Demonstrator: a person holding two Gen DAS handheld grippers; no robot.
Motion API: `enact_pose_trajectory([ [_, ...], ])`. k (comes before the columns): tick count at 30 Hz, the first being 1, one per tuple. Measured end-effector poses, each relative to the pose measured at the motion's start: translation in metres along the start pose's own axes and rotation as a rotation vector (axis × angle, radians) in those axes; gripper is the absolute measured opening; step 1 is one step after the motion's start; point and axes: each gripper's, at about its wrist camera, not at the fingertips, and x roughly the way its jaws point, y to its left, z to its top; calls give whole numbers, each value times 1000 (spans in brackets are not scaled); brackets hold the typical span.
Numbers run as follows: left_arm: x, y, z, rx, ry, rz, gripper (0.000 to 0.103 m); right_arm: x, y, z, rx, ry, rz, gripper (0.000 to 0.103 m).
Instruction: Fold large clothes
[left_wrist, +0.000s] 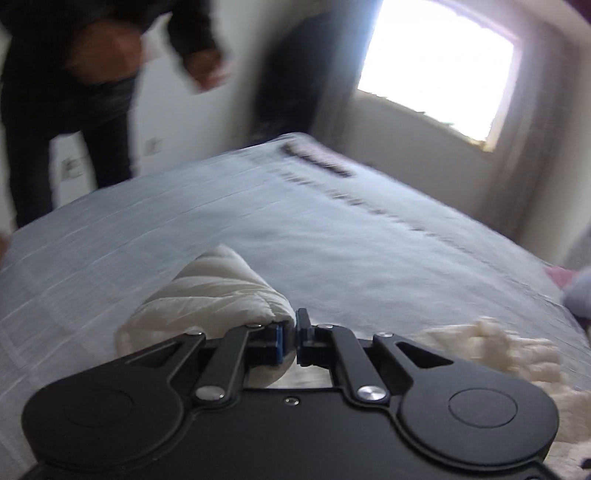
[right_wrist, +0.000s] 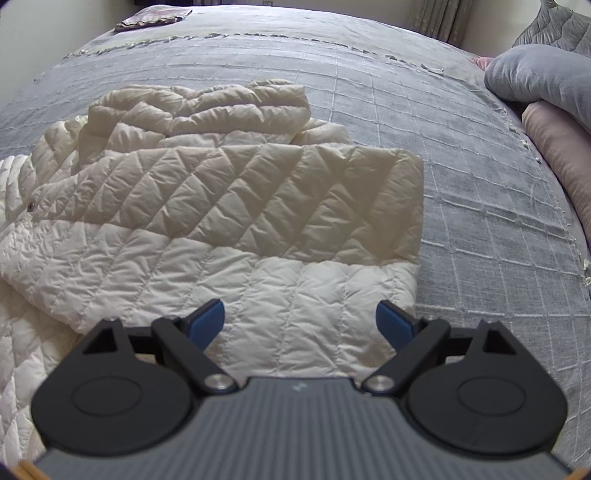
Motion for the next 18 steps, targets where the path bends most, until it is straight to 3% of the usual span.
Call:
enact_pose_trajectory([
  [8, -14, -141, -5, 171, 26, -359, 6, -13, -16, -1, 15, -28, -1, 90],
  [13, -2, -205, -33, 213, 155, -561, 6, -14, -29, -2, 32, -35, 6, 90],
  [18, 5, -255, -86, 296, 296, -701, 7, -18, -43, -2, 61, -55, 21, 90],
])
